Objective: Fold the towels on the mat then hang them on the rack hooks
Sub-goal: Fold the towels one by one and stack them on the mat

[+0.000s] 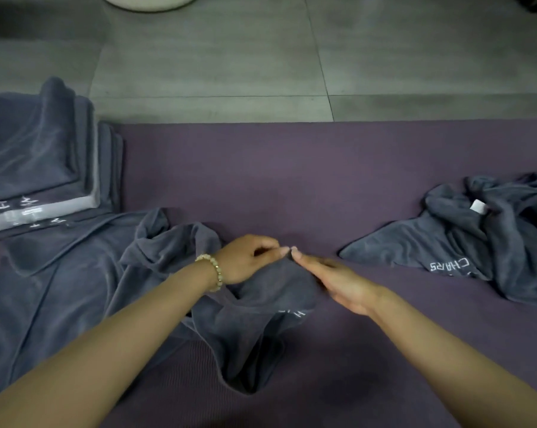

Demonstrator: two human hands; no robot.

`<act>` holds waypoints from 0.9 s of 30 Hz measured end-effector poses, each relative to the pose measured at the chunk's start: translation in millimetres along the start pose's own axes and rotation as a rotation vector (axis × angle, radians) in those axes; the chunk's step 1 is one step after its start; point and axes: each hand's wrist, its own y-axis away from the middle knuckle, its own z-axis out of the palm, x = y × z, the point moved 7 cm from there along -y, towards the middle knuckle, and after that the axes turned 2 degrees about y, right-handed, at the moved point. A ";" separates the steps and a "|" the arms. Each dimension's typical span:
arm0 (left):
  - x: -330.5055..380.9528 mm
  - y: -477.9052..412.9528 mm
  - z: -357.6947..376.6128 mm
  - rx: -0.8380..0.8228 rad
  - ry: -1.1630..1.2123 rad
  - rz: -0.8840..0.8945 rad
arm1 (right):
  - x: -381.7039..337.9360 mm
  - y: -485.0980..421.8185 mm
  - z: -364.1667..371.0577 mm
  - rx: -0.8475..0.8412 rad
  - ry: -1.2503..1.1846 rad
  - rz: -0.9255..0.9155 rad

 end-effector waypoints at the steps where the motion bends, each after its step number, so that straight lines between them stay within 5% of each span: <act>1: 8.0 -1.3 -6.9 0.066 0.086 0.033 | -4.1 4.1 1.0 -0.044 -0.077 -0.018; 6: 69.6 -31.4 -40.1 0.169 0.343 0.051 | -35.4 37.2 -12.7 -0.178 -0.329 -0.135; 13: 181.4 -106.4 -43.0 0.077 0.201 0.130 | -93.8 109.9 -103.8 -0.044 -0.385 -0.270; 17: 216.4 -156.2 -26.4 0.192 0.094 0.232 | -99.0 138.4 -169.8 0.096 -0.498 -0.312; 22: 180.7 -204.1 -9.8 0.437 0.152 0.154 | -47.9 116.3 -241.5 0.460 -0.628 -0.283; 27: 113.5 -189.7 39.1 0.405 -0.190 0.121 | 39.2 110.8 -281.6 0.909 -0.242 -0.199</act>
